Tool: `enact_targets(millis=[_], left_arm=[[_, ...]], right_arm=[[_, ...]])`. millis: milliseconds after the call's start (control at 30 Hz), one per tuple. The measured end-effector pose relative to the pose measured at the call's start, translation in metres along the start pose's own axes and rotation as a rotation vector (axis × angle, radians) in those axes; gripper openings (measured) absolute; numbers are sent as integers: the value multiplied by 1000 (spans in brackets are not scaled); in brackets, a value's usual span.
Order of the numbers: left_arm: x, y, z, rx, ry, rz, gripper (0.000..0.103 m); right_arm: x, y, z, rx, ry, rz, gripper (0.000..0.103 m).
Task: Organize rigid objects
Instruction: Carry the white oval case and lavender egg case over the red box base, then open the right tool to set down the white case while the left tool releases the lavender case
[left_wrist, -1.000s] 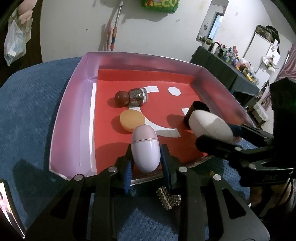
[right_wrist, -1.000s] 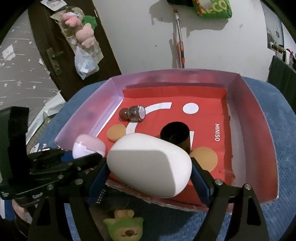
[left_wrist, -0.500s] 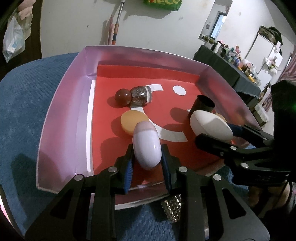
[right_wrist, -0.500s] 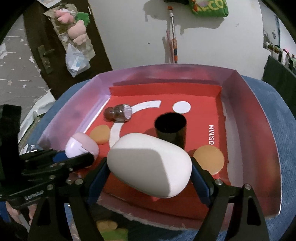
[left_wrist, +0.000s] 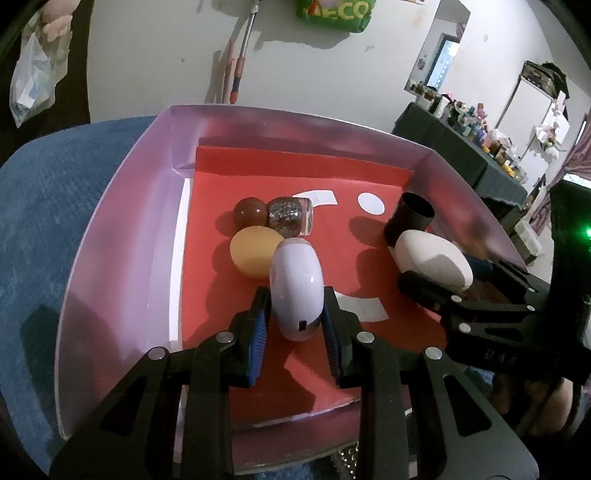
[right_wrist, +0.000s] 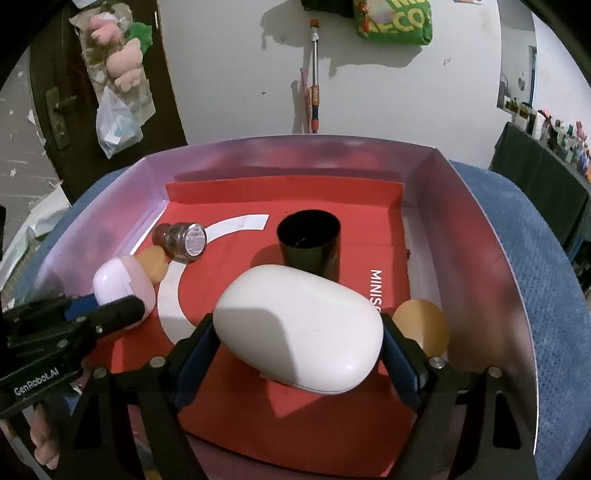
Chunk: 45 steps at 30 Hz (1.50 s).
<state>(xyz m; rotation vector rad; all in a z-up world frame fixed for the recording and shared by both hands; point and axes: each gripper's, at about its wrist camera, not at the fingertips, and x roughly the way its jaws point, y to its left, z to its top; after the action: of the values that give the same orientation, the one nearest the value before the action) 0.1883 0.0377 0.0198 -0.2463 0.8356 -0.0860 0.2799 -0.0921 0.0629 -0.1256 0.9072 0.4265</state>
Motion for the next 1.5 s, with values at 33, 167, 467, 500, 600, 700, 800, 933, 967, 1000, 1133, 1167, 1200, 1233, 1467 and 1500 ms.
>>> enact_targets(millis=[33,167,467,500,600,700,800,933,967,1000,1133,1167,1200,1233,1467,1500], left_arm=[[1,0,0,3,0,1,26],[2,-1,1,0,3,0,26],[7,-2,3,2,17,4,26],[7,-2,3,2,19,4,26],[9,-2,2,4,27,5,26],[10,-1,1,4,28,3,26],[10,-2,1,6,29,5,26],[11,-2,1,5,30,5,26],[11,-3,1,4,30,4,26],[11,-3,1,4,30,4,26],[11,-3,1,6,30,4,27],[11,-2,1,6,30,4,27],[10,-3,1,6,29,4,27],[11,-3,1,5,30,4,27],[3,-6,-2,6,-2,7,69],[1,-7,-2,4,-5,-5,69]], right_arm=[[1,1,0,-5,6,-2,85],[5,1,-1,-9,16,-19,85],[7,4,-1,-18,22,-31,85],[7,4,-1,-17,21,-30,85],[7,3,-1,-9,18,-21,85],[7,2,-2,-6,17,-18,85],[6,1,-2,-2,16,-14,85],[5,-1,-2,11,15,0,86],[3,-2,-3,15,14,5,86],[2,-2,-3,18,14,10,86],[-2,-5,-4,34,15,36,86],[-3,-4,-5,34,14,40,86],[-4,-4,-6,33,14,44,86],[-5,-4,-7,32,14,46,86],[-19,1,-12,22,-16,70,90],[-22,1,-12,21,-23,69,90]])
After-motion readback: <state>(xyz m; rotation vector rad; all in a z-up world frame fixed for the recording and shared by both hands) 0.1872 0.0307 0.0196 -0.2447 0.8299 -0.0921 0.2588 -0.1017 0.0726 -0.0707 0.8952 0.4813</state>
